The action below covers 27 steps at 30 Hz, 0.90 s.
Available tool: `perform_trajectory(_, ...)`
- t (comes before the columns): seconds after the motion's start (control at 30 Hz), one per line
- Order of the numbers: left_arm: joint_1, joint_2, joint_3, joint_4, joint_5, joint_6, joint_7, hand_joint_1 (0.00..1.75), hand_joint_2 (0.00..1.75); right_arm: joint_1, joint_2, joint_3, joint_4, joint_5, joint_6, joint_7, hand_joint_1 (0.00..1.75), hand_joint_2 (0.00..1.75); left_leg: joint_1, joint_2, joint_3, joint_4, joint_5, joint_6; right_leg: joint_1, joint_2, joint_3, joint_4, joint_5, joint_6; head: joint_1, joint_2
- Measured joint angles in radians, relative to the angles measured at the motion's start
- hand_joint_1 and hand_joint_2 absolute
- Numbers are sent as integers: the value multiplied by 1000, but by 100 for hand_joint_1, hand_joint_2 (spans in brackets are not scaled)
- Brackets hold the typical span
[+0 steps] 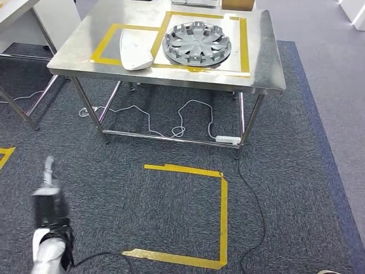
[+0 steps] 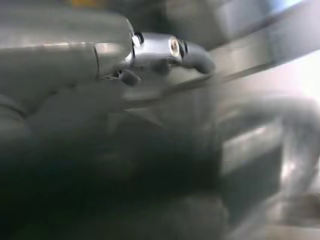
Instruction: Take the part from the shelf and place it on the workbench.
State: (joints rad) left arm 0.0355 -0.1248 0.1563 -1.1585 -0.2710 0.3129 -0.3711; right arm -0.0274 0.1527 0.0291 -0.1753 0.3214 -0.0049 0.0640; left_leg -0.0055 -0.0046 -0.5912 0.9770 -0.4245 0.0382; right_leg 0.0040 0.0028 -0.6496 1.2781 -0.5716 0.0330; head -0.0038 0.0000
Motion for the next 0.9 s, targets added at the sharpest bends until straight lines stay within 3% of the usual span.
perform_trajectory(0.03,1,-4,34,142,-21,32,115,0,0,2,7,-6,0,-8,13,12,0,0,0,-1,-13,2,9,-5,0,9,38,-39,33,-2,1,0)
perform_trajectory(0.07,10,-7,66,275,-27,55,220,0,0,5,13,-12,0,-13,15,17,0,0,-1,-1,-25,7,17,-10,-1,29,87,-104,48,-3,3,0)
perform_trajectory(0.13,34,-12,111,468,-41,82,315,0,0,13,20,-20,1,-10,14,22,0,0,-3,-7,-48,21,34,-17,-4,65,184,-255,22,-8,1,0)
perform_trajectory(0.2,25,-14,124,603,-78,94,305,0,0,16,24,-24,2,12,17,33,0,0,-2,-32,-63,27,52,-24,-2,62,221,-324,-6,-20,4,0)
perform_trajectory(0.27,13,-10,133,697,-109,106,298,0,0,13,26,-24,2,43,20,45,0,0,1,-45,-70,35,50,-34,-1,33,216,-324,0,-39,6,0)
perform_trajectory(0.33,8,-7,140,761,-116,113,301,0,0,12,27,-23,3,65,21,52,0,0,5,-28,-91,100,-13,-44,-2,10,210,-325,12,-55,0,0)
perform_trajectory(0.4,0,-9,149,808,-108,115,302,0,0,12,26,-19,3,81,22,58,0,0,10,-10,-127,233,-100,-54,1,-14,202,-324,20,-61,-4,0)
perform_trajectory(0.43,-4,-11,157,826,-98,116,302,0,0,11,26,-16,3,89,22,63,0,0,12,-7,-137,289,-125,-57,3,-26,197,-324,23,-61,-4,0)
perform_trajectory(0.47,-7,-14,166,841,-87,116,302,0,0,11,26,-11,3,97,22,68,0,0,14,-4,-132,315,-130,-59,4,-38,194,-324,26,-60,-4,0)
perform_trajectory(0.5,-9,-17,176,853,-76,116,302,0,0,10,26,-7,2,104,22,71,0,0,15,0,-108,299,-117,-60,4,-49,191,-323,28,-58,-4,0)
perform_trajectory(0.57,-11,-23,192,870,-65,123,301,0,0,7,26,1,2,115,23,76,0,0,15,26,-16,171,-76,-58,5,-70,192,-321,29,-55,-4,0)
perform_trajectory(0.63,-18,-28,204,882,-70,135,303,0,0,6,26,8,3,122,23,80,0,0,7,62,52,56,-58,-44,9,-89,192,-319,29,-47,-3,0)
perform_trajectory(0.67,-22,-29,207,888,-80,140,306,0,0,5,26,11,3,124,23,84,0,0,2,71,62,32,-61,-36,11,-97,194,-318,29,-42,-4,0)
perform_trajectory(0.73,-25,-30,208,901,-111,149,314,0,0,1,25,17,3,128,23,90,0,0,0,60,57,23,-59,-19,14,-112,196,-319,30,-30,-5,0)
perform_trajectory(0.8,-27,-30,207,912,-137,151,320,0,0,-5,26,23,2,130,26,91,0,0,4,44,54,12,-50,-4,12,-85,182,-294,8,-20,-3,0)
perform_trajectory(0.83,-29,-31,207,915,-144,151,322,0,0,-7,27,25,2,131,28,90,0,0,6,35,52,8,-46,2,11,-60,160,-251,-18,-16,0,0)
perform_trajectory(0.9,-34,-32,206,920,-150,151,322,0,0,-13,28,28,2,131,30,88,0,0,4,14,44,8,-40,10,8,-15,92,-110,-82,-12,3,0)
